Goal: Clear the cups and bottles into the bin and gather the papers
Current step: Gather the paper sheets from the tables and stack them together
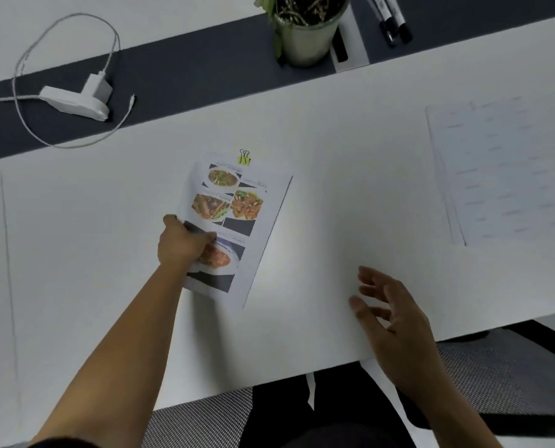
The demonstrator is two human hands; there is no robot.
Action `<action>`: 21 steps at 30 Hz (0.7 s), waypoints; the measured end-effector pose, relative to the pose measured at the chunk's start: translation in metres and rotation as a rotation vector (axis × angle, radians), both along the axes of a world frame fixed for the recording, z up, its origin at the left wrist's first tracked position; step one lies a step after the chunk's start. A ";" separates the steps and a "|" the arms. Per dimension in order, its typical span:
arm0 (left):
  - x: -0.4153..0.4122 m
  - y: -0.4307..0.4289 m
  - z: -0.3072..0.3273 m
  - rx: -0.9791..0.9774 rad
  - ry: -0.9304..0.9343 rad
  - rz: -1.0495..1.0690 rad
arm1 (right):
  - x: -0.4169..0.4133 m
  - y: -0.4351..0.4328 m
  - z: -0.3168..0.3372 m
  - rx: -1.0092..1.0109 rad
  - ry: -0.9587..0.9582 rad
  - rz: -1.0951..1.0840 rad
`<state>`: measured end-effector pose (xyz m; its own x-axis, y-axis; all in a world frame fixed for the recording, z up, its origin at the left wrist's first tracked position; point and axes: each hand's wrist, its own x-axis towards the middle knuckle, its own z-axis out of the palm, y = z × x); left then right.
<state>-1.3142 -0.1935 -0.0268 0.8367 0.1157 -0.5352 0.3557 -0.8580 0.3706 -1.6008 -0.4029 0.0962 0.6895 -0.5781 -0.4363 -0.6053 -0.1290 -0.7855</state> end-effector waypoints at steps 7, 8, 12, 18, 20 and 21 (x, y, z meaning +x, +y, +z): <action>-0.109 0.009 0.022 -0.317 0.016 0.214 | -0.005 0.013 0.036 -0.030 -0.080 -0.082; -0.122 0.007 0.030 -0.386 0.006 0.213 | -0.009 0.013 0.040 -0.050 -0.090 -0.095; -0.154 -0.006 0.064 -0.642 -0.008 0.271 | -0.030 0.005 0.049 -0.087 -0.103 -0.197; -0.170 -0.038 0.108 -0.765 -0.045 0.185 | -0.049 -0.078 0.011 -0.158 0.074 -0.206; -0.174 -0.049 0.122 -0.761 -0.084 0.158 | -0.046 -0.129 -0.017 -0.159 0.193 -0.193; -0.177 -0.056 0.128 -0.755 -0.110 0.149 | -0.041 -0.155 -0.033 -0.171 0.263 -0.194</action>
<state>-1.4910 -0.2497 0.1011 0.8938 -0.1323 -0.4284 0.3746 -0.3049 0.8757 -1.6422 -0.5576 0.0636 0.4369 -0.7668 -0.4702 -0.8099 -0.1079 -0.5766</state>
